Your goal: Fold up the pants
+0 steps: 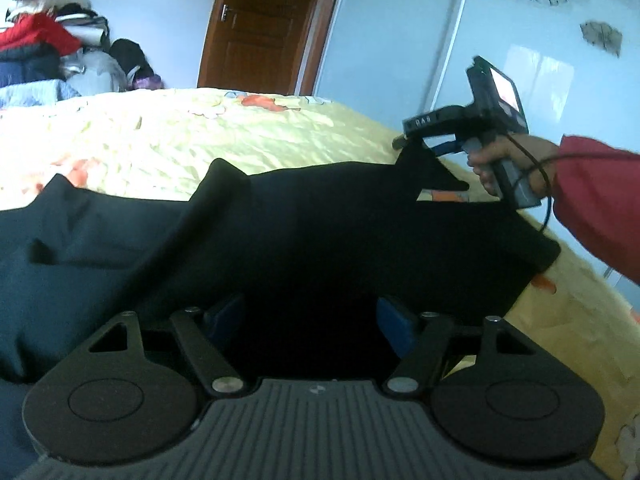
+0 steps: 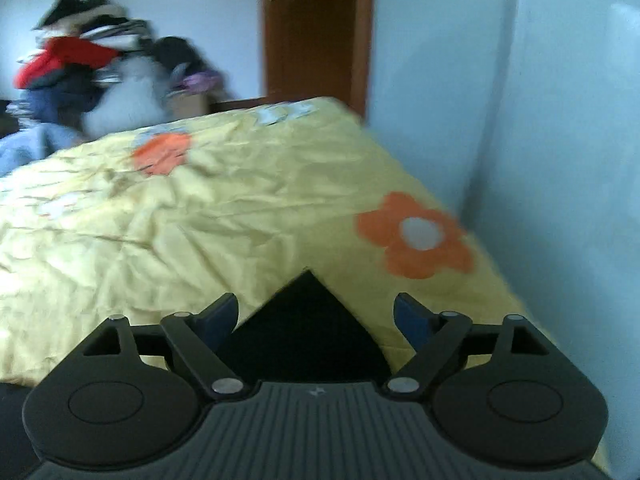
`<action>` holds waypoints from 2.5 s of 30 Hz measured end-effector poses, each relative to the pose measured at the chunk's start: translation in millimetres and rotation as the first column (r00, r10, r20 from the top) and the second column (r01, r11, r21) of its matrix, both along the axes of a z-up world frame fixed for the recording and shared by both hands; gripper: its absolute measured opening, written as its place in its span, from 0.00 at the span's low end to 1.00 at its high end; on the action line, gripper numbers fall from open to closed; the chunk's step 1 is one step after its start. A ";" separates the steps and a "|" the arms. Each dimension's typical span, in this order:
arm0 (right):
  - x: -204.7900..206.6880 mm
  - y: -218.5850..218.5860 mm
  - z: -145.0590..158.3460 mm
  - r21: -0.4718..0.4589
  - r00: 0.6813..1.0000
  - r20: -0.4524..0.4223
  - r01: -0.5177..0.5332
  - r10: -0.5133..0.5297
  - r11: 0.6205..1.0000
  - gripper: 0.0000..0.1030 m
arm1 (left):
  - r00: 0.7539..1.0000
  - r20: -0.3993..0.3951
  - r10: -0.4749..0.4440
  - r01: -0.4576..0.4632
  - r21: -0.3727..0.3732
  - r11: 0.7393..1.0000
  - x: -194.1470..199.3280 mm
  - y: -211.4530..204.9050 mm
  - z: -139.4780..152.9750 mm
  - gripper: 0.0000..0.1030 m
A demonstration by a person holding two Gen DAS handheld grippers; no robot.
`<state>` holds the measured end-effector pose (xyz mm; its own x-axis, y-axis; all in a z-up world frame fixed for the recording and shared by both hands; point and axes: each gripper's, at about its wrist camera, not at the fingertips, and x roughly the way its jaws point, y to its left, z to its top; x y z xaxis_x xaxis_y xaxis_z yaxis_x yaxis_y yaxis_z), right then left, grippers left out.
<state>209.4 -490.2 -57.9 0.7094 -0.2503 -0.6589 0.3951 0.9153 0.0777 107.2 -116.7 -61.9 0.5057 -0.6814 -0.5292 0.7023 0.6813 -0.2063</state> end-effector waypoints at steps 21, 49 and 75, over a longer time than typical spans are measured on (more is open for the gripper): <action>-216.6 -39.4 28.7 0.160 0.906 0.402 0.072 -0.132 0.984 0.06 | 0.960 0.184 -0.213 0.173 0.212 0.962 -61.6 -18.4 19.0 0.02; -218.6 -29.7 -43.7 0.470 0.891 0.265 0.215 -0.368 0.856 0.04 | 0.981 0.149 -0.128 0.100 0.180 0.978 -58.7 -16.3 2.7 0.28; -246.9 49.0 -29.6 0.316 0.950 0.270 0.068 -0.159 0.946 0.65 | 0.930 0.299 0.214 -0.271 0.161 0.949 -54.9 42.8 19.6 0.74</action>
<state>-37.5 -441.2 -87.5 0.8581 -0.1640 -0.4865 0.4140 0.7814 0.4669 52.2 -73.9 -42.2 0.7867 -0.4160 -0.4561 0.5199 0.8448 0.1262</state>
